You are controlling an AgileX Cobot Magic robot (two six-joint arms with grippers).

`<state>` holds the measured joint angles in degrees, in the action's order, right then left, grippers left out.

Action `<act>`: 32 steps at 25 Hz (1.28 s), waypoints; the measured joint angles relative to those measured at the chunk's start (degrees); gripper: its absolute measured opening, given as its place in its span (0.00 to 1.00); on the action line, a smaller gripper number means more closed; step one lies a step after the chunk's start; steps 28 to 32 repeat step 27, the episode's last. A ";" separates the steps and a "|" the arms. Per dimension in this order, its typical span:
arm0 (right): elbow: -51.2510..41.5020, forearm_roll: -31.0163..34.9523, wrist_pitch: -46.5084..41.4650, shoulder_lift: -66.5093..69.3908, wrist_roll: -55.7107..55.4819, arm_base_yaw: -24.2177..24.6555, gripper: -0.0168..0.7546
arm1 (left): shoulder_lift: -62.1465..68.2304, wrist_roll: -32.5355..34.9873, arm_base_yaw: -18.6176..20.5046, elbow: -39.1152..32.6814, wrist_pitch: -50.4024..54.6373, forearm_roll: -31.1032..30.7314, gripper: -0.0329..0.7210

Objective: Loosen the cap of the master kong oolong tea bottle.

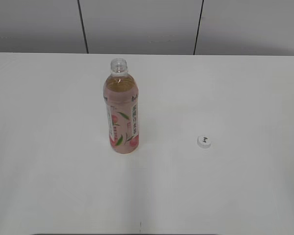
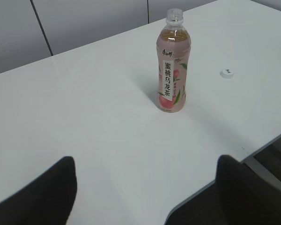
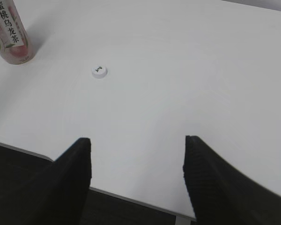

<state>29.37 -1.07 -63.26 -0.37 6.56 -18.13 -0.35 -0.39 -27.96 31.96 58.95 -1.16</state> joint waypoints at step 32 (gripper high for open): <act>0.00 0.06 0.36 0.00 -0.06 24.86 0.63 | 0.00 0.00 22.45 0.00 -0.19 0.19 0.72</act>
